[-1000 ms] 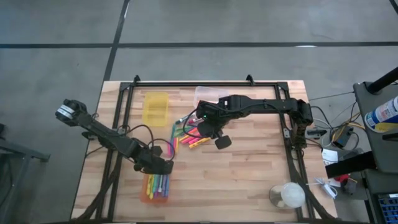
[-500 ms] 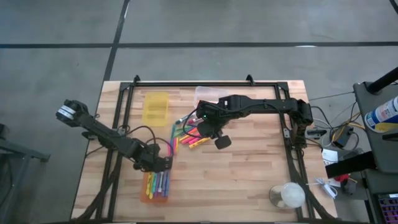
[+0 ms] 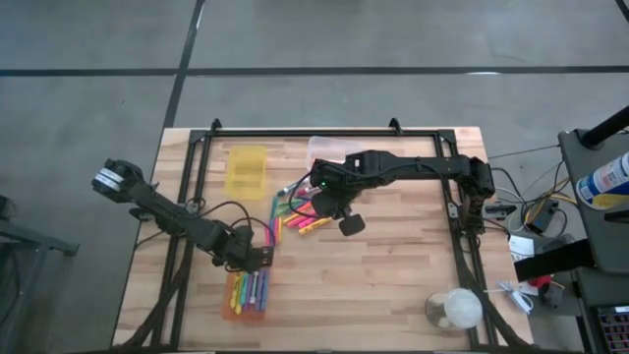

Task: Pick & Place Markers
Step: Put the green marker from the orange bin into the transparent bin

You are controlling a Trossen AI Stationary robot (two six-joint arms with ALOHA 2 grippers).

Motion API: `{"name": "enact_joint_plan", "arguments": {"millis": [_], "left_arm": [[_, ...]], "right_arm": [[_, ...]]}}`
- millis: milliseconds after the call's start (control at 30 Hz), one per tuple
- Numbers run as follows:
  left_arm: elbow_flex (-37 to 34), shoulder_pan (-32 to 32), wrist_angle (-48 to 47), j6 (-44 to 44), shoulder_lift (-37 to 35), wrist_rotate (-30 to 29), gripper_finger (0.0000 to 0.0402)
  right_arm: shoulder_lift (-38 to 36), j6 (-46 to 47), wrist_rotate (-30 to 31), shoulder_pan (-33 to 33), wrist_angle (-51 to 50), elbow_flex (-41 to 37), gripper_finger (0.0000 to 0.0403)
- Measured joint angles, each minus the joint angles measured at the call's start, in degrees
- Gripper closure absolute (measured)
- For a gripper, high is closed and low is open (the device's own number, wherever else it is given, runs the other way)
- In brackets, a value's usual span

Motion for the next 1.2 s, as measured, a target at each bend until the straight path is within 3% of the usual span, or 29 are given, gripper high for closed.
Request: {"name": "enact_joint_plan", "arguments": {"millis": [633, 767, 967, 1200], "left_arm": [[0.8, 0.9, 1.7, 3.3, 6.7, 2.7, 0.0249], [1.5, 0.9, 2.0, 4.4, 7.0, 2.4, 0.0276], [1.5, 0.9, 2.1, 4.4, 6.8, 2.1, 0.0352], [2.5, 0.9, 1.5, 5.1, 5.7, 1.8, 0.0357]], "right_arm": [[0.0, 1.4, 0.0, 0.0, 0.4, 0.0, 0.0344], [0.0, 1.4, 0.0, 0.0, 0.7, 0.0, 0.0341], [0.0, 1.5, 0.0, 0.0, 1.2, 0.0, 0.0341], [0.0, 1.5, 0.0, 0.0, 1.2, 0.0, 0.0343]]}}
